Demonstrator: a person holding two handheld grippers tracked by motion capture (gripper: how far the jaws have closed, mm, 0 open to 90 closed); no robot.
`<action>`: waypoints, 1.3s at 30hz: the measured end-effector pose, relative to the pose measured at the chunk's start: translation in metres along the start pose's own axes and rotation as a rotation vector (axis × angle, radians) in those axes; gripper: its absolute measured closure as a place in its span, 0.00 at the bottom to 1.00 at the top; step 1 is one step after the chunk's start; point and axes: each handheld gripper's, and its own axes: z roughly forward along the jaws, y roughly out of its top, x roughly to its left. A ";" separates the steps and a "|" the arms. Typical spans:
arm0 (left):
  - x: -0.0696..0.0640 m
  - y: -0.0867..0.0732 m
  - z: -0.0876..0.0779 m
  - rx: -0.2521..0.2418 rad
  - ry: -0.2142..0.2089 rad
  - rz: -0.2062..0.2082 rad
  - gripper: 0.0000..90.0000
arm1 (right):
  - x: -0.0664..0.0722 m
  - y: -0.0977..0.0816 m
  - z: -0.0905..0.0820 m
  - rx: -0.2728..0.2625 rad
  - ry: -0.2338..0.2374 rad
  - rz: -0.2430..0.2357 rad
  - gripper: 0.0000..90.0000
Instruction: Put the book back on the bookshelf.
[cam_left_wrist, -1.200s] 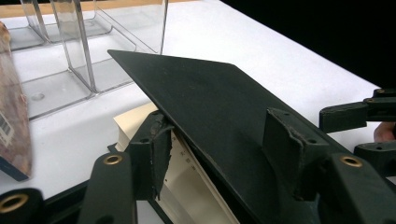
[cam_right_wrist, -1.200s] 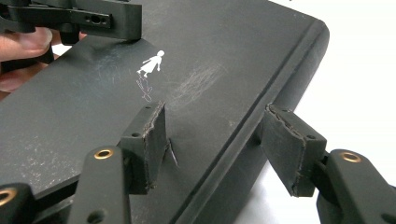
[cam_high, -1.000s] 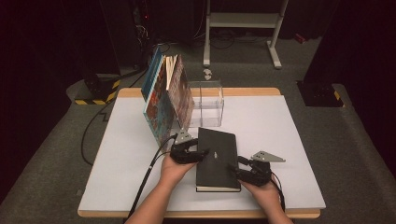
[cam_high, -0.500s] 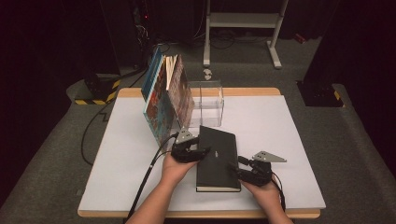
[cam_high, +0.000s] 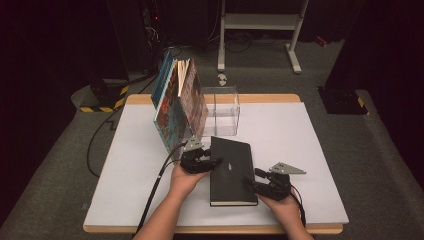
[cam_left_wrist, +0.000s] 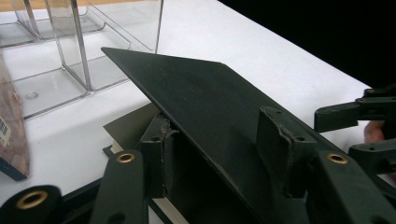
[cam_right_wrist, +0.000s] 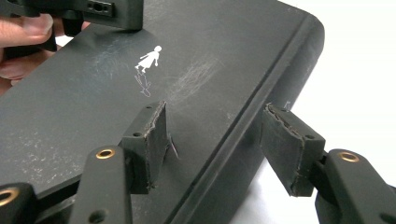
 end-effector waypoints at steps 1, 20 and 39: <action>0.000 0.000 -0.001 -0.002 -0.005 0.005 0.54 | 0.000 0.000 0.000 0.000 0.000 0.000 0.45; 0.002 -0.007 -0.009 -0.001 0.016 0.090 0.55 | -0.004 0.001 0.004 0.025 0.007 0.019 0.43; -0.007 -0.008 -0.014 -0.068 -0.022 0.219 0.56 | -0.016 0.017 0.015 0.034 0.002 0.041 0.42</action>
